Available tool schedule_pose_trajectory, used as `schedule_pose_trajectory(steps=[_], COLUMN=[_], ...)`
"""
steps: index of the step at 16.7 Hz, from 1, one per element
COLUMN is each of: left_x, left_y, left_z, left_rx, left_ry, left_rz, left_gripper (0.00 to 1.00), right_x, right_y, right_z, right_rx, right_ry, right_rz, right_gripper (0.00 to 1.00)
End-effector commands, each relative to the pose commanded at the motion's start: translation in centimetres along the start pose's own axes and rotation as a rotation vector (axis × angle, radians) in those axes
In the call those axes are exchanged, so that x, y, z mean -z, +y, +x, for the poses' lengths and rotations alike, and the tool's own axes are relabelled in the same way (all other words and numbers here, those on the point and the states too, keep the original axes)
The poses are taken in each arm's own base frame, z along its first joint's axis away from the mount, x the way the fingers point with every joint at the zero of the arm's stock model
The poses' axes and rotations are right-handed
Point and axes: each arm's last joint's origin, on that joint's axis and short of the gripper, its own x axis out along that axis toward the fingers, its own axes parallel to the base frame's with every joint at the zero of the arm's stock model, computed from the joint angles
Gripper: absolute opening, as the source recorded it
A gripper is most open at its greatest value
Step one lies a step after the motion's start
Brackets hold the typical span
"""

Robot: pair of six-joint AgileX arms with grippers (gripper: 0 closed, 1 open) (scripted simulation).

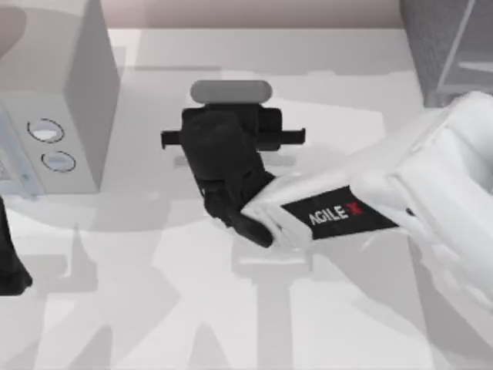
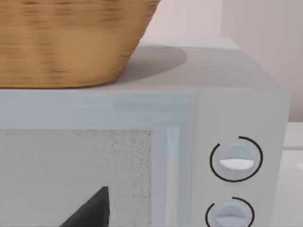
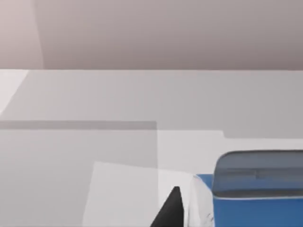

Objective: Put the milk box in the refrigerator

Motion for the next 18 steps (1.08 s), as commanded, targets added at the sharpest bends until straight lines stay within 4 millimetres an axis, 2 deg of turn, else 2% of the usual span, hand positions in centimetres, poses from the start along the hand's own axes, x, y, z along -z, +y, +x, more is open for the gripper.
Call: schedule_pose_trajectory(steps=[4, 6, 13, 16, 18], left_x=[0.0, 0.0, 0.0, 0.0, 0.0], left_y=[0.0, 0.0, 0.0, 0.0, 0.0], left_z=[0.0, 0.0, 0.0, 0.0, 0.0], left_rx=[0.000, 0.000, 0.000, 0.000, 0.000], left_ry=[0.000, 0.000, 0.000, 0.000, 0.000], left_rz=[0.000, 0.000, 0.000, 0.000, 0.000], left_gripper=[1.00, 1.00, 1.00, 1.00, 1.00], right_x=[-5.7, -7.7, -8.2, -9.5, -10.9], right_y=[-0.2, -0.3, -0.6, -2.5, -4.9], right_z=[-1.4, -2.1, -2.3, -3.0, -4.0], right_rx=[-0.002, -0.005, -0.010, -0.062, -0.118], right_ry=[0.003, 0.001, 0.002, 0.014, 0.026], right_rz=[-0.005, -0.003, 0.000, 0.007, 0.013], right_gripper=[0.00, 0.00, 0.00, 0.00, 0.00])
